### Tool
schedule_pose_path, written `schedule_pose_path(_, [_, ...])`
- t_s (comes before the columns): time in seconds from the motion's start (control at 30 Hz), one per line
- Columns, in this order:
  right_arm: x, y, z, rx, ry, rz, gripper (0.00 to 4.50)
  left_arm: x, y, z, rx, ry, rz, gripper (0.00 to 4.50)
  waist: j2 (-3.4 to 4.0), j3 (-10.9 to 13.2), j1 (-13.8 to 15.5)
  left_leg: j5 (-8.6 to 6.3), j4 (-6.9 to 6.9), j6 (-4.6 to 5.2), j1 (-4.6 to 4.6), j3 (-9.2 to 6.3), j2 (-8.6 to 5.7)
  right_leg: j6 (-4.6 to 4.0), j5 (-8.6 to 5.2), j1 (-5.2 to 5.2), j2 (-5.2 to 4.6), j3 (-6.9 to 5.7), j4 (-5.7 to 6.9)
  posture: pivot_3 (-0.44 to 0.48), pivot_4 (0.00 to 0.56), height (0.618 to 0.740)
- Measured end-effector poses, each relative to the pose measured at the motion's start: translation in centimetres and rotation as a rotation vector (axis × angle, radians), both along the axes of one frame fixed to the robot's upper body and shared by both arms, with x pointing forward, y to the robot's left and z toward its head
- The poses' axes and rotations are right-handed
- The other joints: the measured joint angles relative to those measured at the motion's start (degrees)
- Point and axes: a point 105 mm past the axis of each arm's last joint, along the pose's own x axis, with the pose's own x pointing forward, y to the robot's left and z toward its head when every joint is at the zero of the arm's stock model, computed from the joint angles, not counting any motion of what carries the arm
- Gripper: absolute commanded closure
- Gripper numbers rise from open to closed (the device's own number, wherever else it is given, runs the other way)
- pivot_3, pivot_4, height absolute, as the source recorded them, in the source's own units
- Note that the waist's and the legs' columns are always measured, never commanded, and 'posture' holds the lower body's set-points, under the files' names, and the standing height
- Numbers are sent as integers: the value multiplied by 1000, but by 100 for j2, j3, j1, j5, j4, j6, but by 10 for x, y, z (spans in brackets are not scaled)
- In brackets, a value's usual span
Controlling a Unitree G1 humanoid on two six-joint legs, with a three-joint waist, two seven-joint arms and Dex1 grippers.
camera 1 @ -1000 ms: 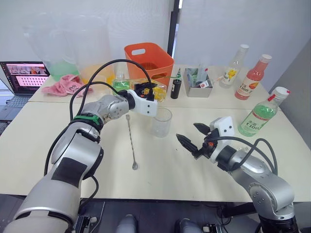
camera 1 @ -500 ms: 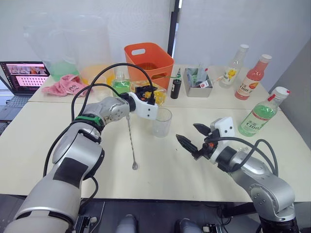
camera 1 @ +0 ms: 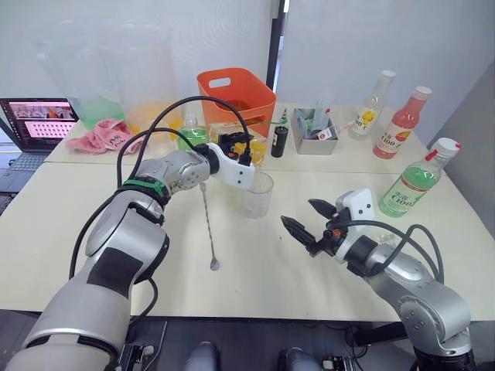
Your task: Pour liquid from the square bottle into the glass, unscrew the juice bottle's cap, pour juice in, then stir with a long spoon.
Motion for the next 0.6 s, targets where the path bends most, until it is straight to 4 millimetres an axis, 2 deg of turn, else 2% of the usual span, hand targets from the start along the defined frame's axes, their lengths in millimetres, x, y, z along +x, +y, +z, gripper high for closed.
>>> schedule_pose_path(0.6, [0, 0, 1, 1, -2, -9, 0, 1, -4, 2, 30, -48, -3, 1686, 0, 0, 1, 0, 1, 0, 0, 0, -1, 0, 0, 0, -1, 1, 0, 0, 150, 739])
